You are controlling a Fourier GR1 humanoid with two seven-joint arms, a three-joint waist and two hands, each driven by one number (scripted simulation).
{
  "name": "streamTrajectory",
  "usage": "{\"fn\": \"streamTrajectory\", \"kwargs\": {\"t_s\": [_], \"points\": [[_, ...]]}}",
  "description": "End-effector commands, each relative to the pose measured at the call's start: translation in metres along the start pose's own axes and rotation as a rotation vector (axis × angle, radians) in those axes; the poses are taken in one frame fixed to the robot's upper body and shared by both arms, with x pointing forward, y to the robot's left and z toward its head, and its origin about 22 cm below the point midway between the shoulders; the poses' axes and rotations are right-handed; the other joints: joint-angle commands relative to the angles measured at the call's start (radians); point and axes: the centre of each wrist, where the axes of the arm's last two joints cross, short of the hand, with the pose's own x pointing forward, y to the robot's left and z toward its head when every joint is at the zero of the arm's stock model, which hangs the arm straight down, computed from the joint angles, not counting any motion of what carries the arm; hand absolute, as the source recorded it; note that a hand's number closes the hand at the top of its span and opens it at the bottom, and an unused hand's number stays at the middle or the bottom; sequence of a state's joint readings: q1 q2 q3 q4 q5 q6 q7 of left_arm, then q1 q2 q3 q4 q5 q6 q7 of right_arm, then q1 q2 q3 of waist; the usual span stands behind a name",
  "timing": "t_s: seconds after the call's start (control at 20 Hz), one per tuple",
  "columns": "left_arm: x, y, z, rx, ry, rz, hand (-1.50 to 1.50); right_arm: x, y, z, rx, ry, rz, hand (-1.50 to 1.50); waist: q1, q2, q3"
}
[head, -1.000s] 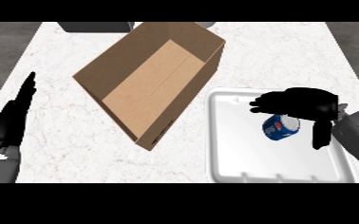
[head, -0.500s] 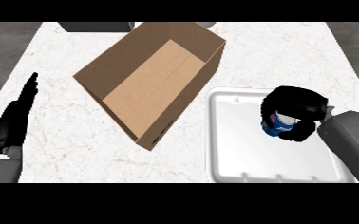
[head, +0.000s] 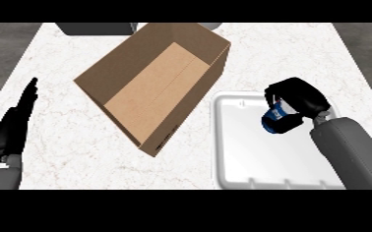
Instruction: Pick the can from the tray and place it in the cardboard box
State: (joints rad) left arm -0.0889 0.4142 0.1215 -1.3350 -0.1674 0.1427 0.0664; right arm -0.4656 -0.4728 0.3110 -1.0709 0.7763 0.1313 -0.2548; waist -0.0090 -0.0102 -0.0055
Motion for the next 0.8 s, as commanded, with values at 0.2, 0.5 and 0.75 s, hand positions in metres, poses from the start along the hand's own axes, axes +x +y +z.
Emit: {"fn": "streamTrajectory", "kwargs": {"t_s": [0.2,0.5,0.75], "points": [[-0.004,-0.001,0.009,-0.006,0.002,-0.001,0.0,0.021,-0.035,0.008,-0.309,0.231,0.06,1.5,0.003,0.006,0.005],[0.006,0.001,-0.004,0.014,-0.002,0.001,0.0,0.065,-0.07,0.01,-0.547,0.02,0.071,1.5,0.0,0.008,0.005],[0.009,0.012,0.002,-0.004,0.011,-0.014,0.0,0.109,-0.093,0.012,-0.547,-0.073,0.018,1.5,0.009,0.006,0.005]]}}
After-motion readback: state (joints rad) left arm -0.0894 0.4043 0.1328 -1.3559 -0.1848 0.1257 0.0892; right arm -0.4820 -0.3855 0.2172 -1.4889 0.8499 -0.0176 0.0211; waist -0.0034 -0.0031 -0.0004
